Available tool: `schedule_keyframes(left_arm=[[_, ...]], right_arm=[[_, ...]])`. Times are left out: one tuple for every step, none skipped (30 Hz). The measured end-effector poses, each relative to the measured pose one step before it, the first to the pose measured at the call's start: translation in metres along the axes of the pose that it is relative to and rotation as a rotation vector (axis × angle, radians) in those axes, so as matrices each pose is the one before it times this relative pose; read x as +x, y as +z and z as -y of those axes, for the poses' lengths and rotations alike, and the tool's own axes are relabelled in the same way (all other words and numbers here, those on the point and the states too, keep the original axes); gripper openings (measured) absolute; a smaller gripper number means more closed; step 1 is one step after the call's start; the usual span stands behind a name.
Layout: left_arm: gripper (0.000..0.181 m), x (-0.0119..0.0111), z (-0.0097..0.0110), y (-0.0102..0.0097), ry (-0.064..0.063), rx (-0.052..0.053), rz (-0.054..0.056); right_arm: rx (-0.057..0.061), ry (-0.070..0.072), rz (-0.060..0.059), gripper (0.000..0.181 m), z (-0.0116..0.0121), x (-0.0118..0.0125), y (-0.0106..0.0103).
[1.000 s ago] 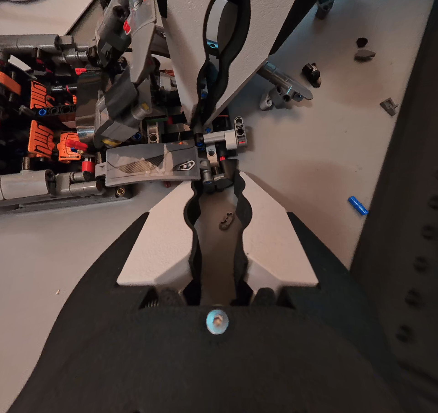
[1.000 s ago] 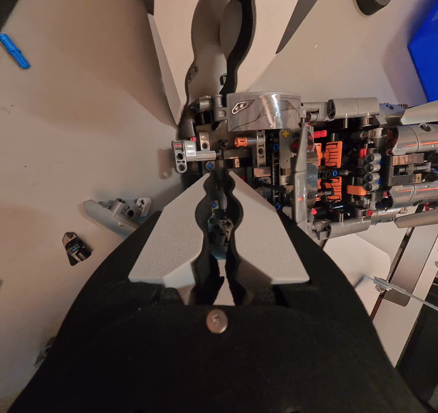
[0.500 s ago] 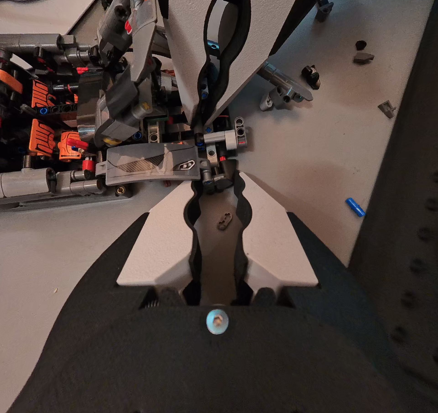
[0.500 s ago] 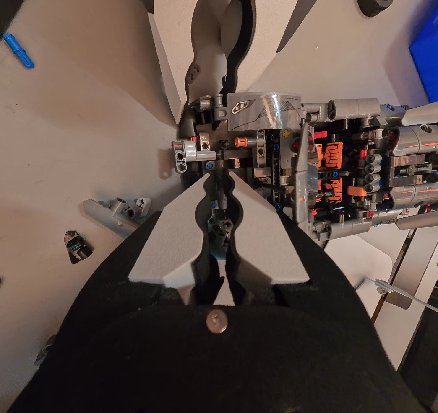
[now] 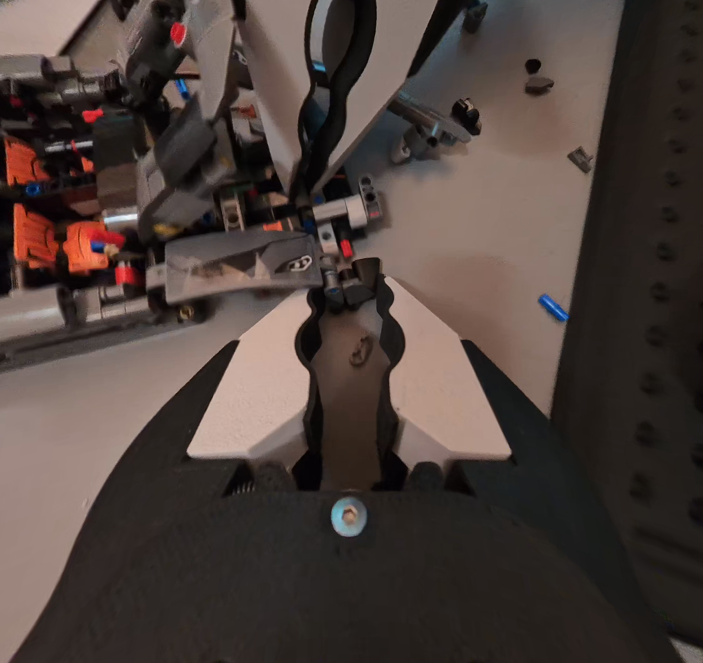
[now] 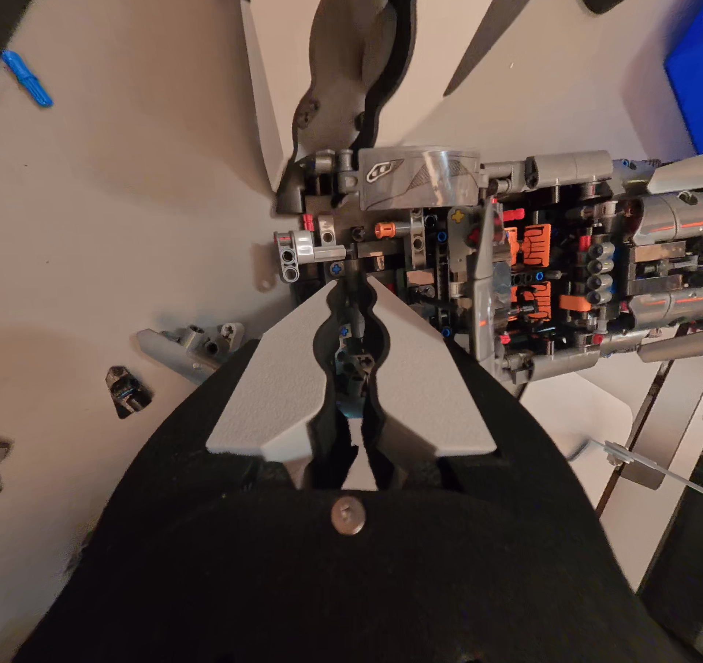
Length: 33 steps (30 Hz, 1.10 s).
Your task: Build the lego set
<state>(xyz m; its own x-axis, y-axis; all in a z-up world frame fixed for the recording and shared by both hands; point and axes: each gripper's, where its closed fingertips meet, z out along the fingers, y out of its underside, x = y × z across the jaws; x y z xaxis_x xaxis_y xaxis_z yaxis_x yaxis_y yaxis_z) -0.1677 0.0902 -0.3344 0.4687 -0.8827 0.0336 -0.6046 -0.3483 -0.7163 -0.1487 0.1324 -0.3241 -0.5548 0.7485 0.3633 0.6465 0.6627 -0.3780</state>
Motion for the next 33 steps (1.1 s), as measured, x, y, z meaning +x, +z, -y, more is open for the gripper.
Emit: schedule_keyframes(left_arm=[[0.025,-0.00040,0.00248,0.00255,0.0133,-0.0015,0.0032],[0.025,-0.00053,0.00019,-0.00017,-0.0006,0.0005,-0.0042],[0.025,-0.00002,-0.00105,-0.00129,-0.0040,0.0023,-0.0045],[0.025,0.00012,-0.00115,-0.00152,-0.0036,0.0005,-0.0014],[0.025,0.00056,-0.00035,-0.00120,-0.0029,0.0038,0.0002],[0.025,0.00049,0.00101,-0.00138,-0.0008,0.0079,0.0031],[0.025,0.00028,0.00229,-0.00150,0.0020,0.0117,0.0050],[0.025,0.00012,0.00361,-0.00163,0.0012,0.0173,0.0040],[0.025,0.00012,0.00430,-0.00158,-0.0002,0.0182,0.0019],[0.025,-0.00058,0.00368,-0.00145,0.0001,0.0153,0.0044],[0.025,-0.00071,0.00364,-0.00108,-0.0032,0.0154,0.0027],[0.025,-0.00066,0.00323,-0.00127,-0.0034,0.0122,0.0008],[0.025,-0.00093,0.00404,-0.00174,-0.0016,0.0168,0.0031],[0.025,-0.00121,0.00391,-0.00193,-0.0076,0.0164,0.0007],[0.025,-0.00120,0.00229,-0.00136,-0.0003,0.0073,0.0012],[0.025,-0.00149,0.00212,-0.00121,0.0074,0.0057,0.0053],[0.025,-0.00204,0.00340,-0.00125,0.0007,0.0118,0.0054],[0.025,-0.00150,0.00346,-0.00097,-0.0096,0.0100,-0.0022],[0.025,-0.00130,0.00215,-0.00058,-0.0008,0.0035,-0.0004],[0.025,-0.00262,0.00155,-0.00089,0.0054,0.0033,0.0101],[0.025,-0.00230,0.00292,-0.00112,-0.0155,0.0140,0.0020],[0.025,-0.00044,0.00261,-0.00119,-0.0271,0.0146,-0.0137],[0.025,-0.00151,0.00164,-0.00111,-0.0081,0.0142,0.0009],[0.025,-0.00140,0.00081,-0.00112,-0.0029,0.0135,0.0057],[0.025,-0.00192,0.00184,-0.00136,-0.0214,0.0195,0.0022],[0.025,-0.00144,0.00290,-0.00143,-0.0246,0.0252,-0.0028],[0.025,-0.00120,0.00127,-0.00102,-0.0124,0.0115,-0.0024],[0.025,-0.00218,0.00172,-0.00106,-0.0033,0.0127,0.0081],[0.025,-0.00236,0.00265,-0.00075,-0.0123,0.0152,0.0063],[0.025,-0.00144,0.00251,0.00001,-0.0212,0.0113,-0.0047],[0.025,-0.00275,0.00252,0.00006,-0.0139,0.0123,0.0048],[0.025,-0.00542,0.00390,-0.00054,-0.0121,0.0211,0.0228],[0.025,-0.00261,0.00255,-0.00010,-0.0079,0.0092,0.0027]], right_arm=[[0.0006,0.0027,0.0030,0.005,0.00009,-0.00059,-0.00018],[0.0052,0.0069,0.0051,0.005,-0.00082,-0.00002,-0.00030],[0.0032,0.0042,0.0051,0.005,-0.00090,0.00034,-0.00030],[0.0014,0.0013,0.0036,0.005,-0.00059,0.00031,-0.00025],[0.0043,0.0032,0.0033,0.005,0.00018,0.00014,-0.00003],[0.0072,0.0067,0.0040,0.005,0.00026,-0.00009,0.00005],[0.0061,0.0057,0.0036,0.005,0.00005,-0.00002,-0.00008],[0.0011,-0.0015,0.0006,0.005,0.00009,-0.00017,-0.00002],[-0.0013,-0.0045,-0.0010,0.005,0.00016,-0.00003,0.00000],[-0.0003,-0.0008,0.0000,0.005,0.00008,-0.00009,-0.00002],[0.0006,0.0006,0.0007,0.005,0.00000,-0.00009,-0.00010],[0.0013,-0.0001,0.0006,0.005,0.00009,-0.00015,-0.00010],[0.0017,0.0003,0.0005,0.005,0.00002,-0.00001,-0.00008],[0.0002,0.0004,0.0004,0.005,0.00003,-0.00008,0.00001],[-0.0011,-0.0004,0.0000,0.005,0.00004,-0.00007,-0.00002],[0.0005,-0.0002,0.0002,0.005,0.00001,-0.00007,-0.00001],[0.0026,0.0010,0.0010,0.005,0.00008,-0.00006,-0.00002],[0.0020,0.0018,0.0011,0.005,0.00004,0.00004,-0.00009],[0.0006,0.0011,0.0005,0.005,-0.00020,0.00013,-0.00010],[0.0001,0.0013,-0.0001,0.005,-0.00025,0.00024,0.00000],[0.0002,0.0032,-0.0003,0.005,-0.00031,0.00045,-0.00003],[0.0014,0.0032,0.0005,0.005,-0.00028,0.00036,-0.00001],[0.0039,0.0032,0.0015,0.005,-0.00007,0.00021,-0.00002],[0.0053,0.0057,0.0030,0.005,0.00010,-0.00005,-0.00002],[0.0046,0.0039,0.0028,0.005,0.00004,0.00000,0.00001],[0.0027,-0.0006,0.0007,0.005,0.00006,-0.00006,0.00002],[0.0014,-0.0016,-0.0003,0.005,0.00019,0.00003,0.00005],[0.0012,-0.0023,-0.0010,0.005,0.00010,-0.00003,-0.00007],[0.0005,-0.0038,-0.0018,0.005,0.00008,0.00002,-0.00003],[-0.0009,-0.0025,-0.0017,0.005,0.00009,0.00008,0.00004],[-0.0022,-0.0010,-0.0015,0.005,0.00002,0.00006,0.00005],[-0.0028,-0.0042,-0.0024,0.005,-0.00004,0.00003,-0.00001],[-0.0032,-0.0054,-0.0028,0.005,-0.00009,0.00003,-0.00009]])
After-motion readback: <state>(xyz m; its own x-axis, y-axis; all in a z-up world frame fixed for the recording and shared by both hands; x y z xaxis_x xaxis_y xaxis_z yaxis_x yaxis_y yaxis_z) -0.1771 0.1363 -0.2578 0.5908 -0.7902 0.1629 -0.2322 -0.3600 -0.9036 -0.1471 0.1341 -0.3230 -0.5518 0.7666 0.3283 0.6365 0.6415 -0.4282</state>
